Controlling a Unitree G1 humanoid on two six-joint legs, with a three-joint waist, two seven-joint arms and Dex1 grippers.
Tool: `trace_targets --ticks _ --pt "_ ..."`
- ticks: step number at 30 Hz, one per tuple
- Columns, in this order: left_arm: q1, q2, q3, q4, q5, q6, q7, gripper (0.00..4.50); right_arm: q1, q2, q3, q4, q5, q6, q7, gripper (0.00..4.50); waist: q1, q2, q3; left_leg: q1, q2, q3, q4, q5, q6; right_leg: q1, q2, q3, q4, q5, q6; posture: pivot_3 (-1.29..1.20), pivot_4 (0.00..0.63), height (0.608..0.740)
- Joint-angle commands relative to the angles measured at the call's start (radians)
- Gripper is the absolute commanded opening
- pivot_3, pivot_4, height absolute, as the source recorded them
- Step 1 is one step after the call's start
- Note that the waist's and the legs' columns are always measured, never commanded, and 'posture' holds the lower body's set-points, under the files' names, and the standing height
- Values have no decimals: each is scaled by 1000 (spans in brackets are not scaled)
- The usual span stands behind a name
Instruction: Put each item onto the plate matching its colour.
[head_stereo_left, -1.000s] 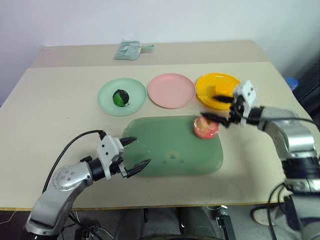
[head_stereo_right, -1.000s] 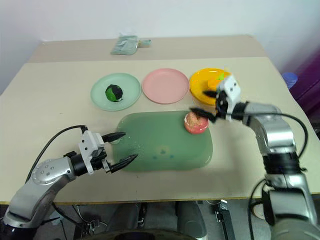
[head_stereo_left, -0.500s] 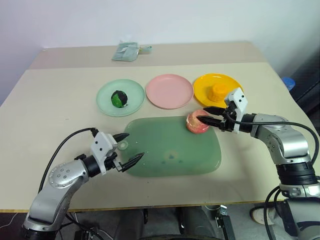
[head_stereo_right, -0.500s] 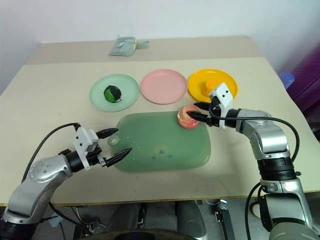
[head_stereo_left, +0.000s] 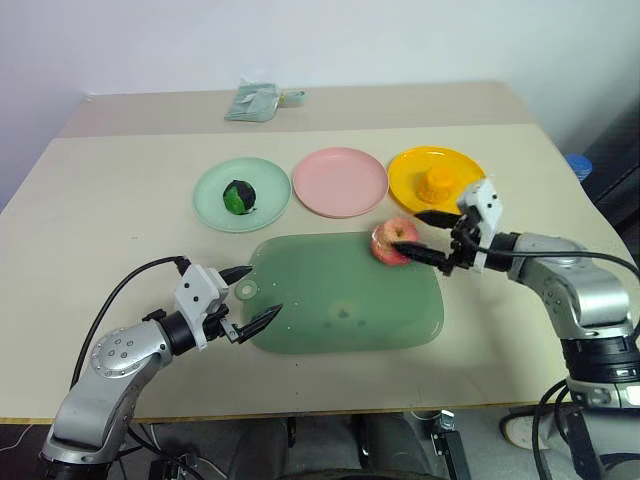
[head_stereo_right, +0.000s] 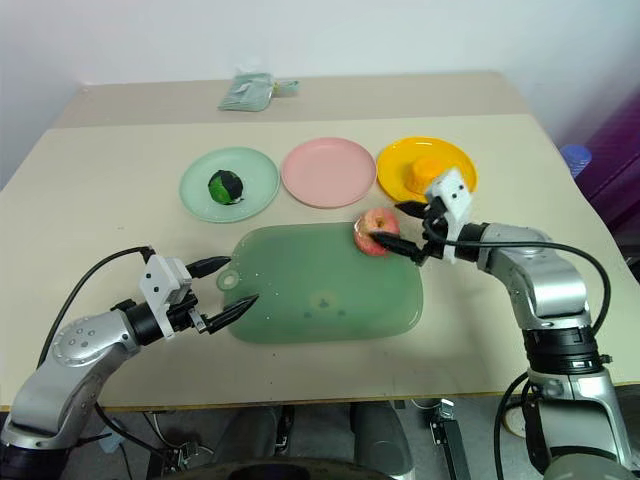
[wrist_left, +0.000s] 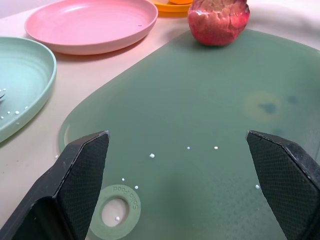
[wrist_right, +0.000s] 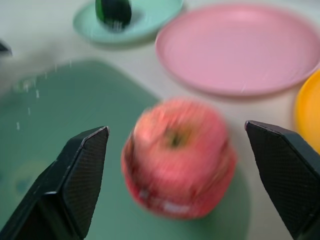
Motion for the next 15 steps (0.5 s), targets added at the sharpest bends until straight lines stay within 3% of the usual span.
trace_targets --ticks 1,4,9,12,15 --pt "-8 7 13 -39 -10 -3 -4 4500 -22 22 30 22 -44 -40 -23 4450 0 0 0 0 0 0 0 0 0 0 0 0 0 0 0 0 150 740" --pt "-3 6 16 -41 -10 -3 -2 4500 -56 59 52 82 -87 -66 -65 4450 -3 0 0 0 0 0 0 0 0 0 0 0 0 0 0 0 150 740" --pt "20 -7 44 -48 -17 -3 24 4500 -86 88 14 42 -50 -46 -81 2943 1 0 0 -1 0 0 0 0 0 0 0 0 0 0 0 0 150 740" --pt "33 -29 91 -34 -20 -11 65 4500 -141 126 2 30 -23 -4 -123 2943 -3 0 0 -1 1 0 0 0 0 -1 -1 0 0 0 0 0 150 740" --pt "36 -59 144 21 16 -32 135 4500 -276 240 33 138 -74 30 -263 2943 -11 0 0 -1 1 0 0 0 0 -2 1 0 1 0 0 0 150 740"
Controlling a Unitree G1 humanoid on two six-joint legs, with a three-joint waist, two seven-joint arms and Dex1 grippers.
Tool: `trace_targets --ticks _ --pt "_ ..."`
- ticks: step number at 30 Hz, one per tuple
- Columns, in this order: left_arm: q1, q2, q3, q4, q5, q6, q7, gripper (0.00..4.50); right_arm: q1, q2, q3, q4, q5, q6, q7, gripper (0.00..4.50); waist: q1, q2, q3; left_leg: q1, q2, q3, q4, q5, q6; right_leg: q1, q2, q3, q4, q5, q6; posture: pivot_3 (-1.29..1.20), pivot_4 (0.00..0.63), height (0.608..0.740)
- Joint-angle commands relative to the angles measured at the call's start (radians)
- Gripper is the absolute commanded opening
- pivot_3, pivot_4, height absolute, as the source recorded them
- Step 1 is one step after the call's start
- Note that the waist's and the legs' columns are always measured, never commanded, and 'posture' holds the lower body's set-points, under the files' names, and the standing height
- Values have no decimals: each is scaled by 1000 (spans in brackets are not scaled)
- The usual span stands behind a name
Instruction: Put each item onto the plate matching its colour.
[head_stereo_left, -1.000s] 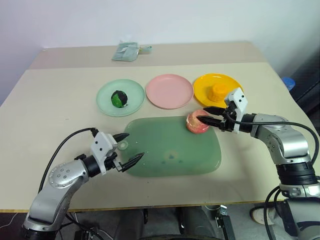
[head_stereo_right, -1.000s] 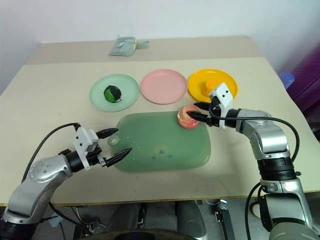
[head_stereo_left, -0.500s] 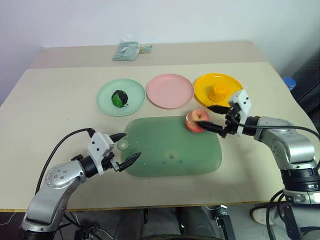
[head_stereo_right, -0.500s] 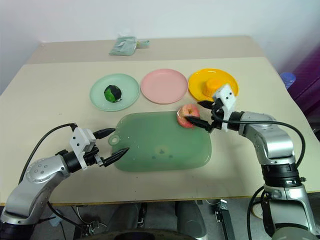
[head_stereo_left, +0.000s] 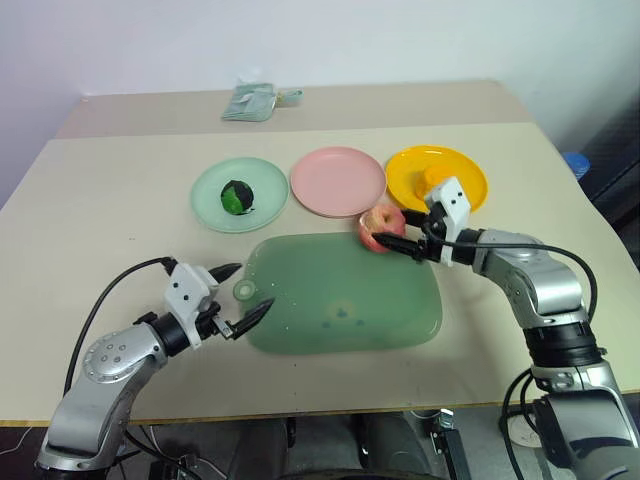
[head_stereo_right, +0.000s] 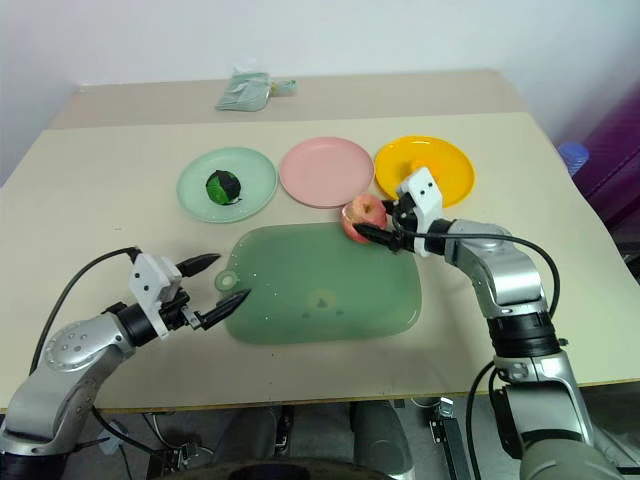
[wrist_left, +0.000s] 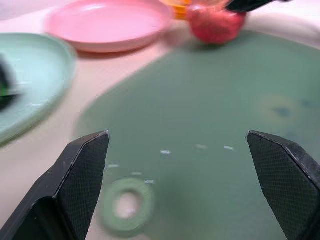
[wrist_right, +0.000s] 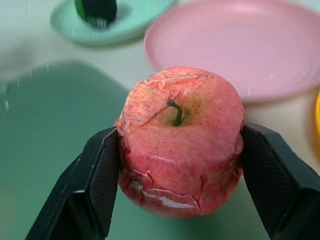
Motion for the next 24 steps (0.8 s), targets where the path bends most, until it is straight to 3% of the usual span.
trace_targets --ticks 1,8,11,12,17,24 --pt "2 -33 85 45 32 -37 86 4500 -177 124 -4 111 -42 17 -162 2943 -12 0 0 0 0 0 0 0 0 -1 0 0 1 0 0 0 150 740" --pt "3 -71 96 58 61 -54 142 4500 -383 286 36 542 -181 -187 -273 2943 -12 -1 0 -4 -2 0 -1 0 -1 -4 -3 0 1 0 0 0 150 740" --pt "13 -91 96 33 68 -53 166 4500 -419 286 27 639 -205 -287 -261 4357 -14 0 0 -5 -2 1 -1 0 0 -5 -5 0 1 0 0 0 150 740" --pt "15 -97 96 26 72 -52 175 4500 -422 278 23 646 -207 -312 -250 4439 -14 0 0 -5 -2 2 -1 0 -1 -5 -5 0 1 0 0 0 150 740" --pt "66 -116 158 -3 64 -53 212 4500 -299 125 -35 468 -162 -400 -100 4439 -11 0 0 -5 -2 0 -1 0 0 -6 -4 0 1 0 0 0 150 740" --pt "158 -74 344 38 43 -67 196 4500 8 -166 -220 268 4 -283 143 4439 6 0 0 -4 -2 2 -1 0 0 -4 -3 0 -1 0 0 0 150 740"
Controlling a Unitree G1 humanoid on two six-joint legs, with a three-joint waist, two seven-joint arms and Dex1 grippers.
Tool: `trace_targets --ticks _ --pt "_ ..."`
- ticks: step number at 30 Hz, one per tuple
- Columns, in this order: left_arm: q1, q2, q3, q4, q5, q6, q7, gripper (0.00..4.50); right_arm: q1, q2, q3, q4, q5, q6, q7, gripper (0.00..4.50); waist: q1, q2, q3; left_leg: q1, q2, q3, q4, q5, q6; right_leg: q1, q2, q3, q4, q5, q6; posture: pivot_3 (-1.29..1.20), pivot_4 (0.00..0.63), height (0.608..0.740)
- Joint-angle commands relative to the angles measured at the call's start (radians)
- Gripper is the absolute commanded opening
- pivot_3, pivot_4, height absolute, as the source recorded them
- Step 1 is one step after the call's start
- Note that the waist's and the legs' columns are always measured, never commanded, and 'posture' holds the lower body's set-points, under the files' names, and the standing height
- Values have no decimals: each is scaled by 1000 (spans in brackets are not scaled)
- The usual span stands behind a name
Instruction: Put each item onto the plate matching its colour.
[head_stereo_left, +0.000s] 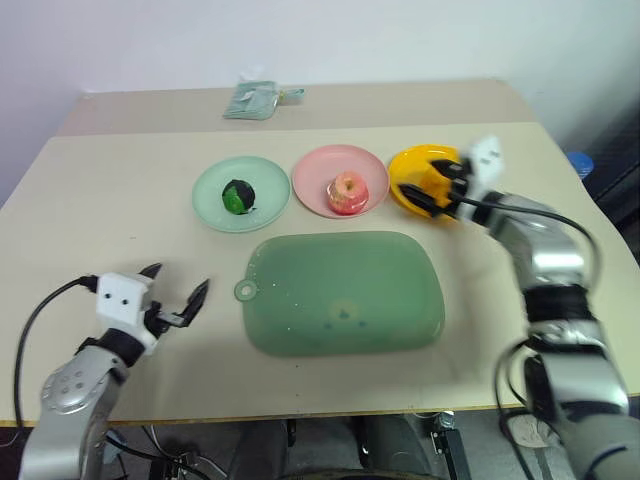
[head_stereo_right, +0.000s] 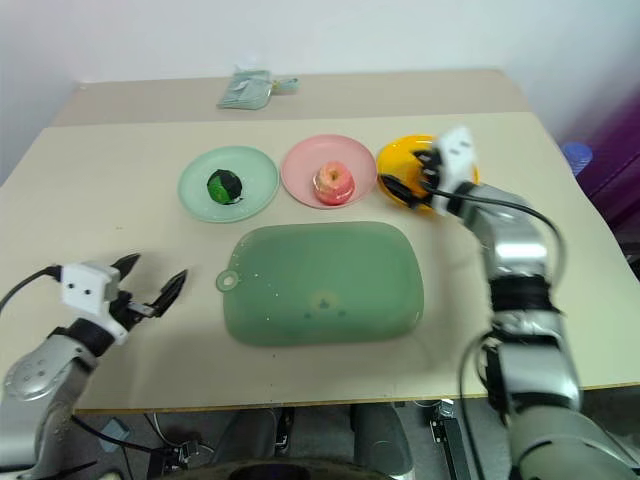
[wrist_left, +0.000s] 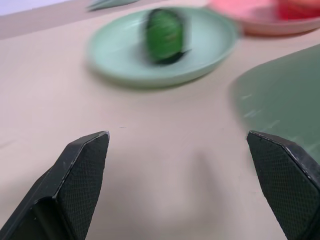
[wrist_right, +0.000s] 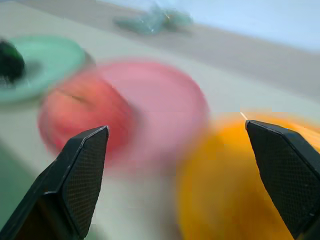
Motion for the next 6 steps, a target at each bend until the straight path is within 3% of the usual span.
trace_targets --ticks 1,6 --pt "12 24 107 2 -30 -18 -7 4500 100 -88 -71 -113 78 59 104 4439 -2 0 0 1 0 0 0 0 0 1 0 0 0 0 0 0 150 740" --pt "35 40 183 -2 -65 6 -19 4500 249 -174 -62 -176 81 99 185 4439 -8 0 0 3 2 1 0 0 0 3 3 1 1 0 0 0 150 740"
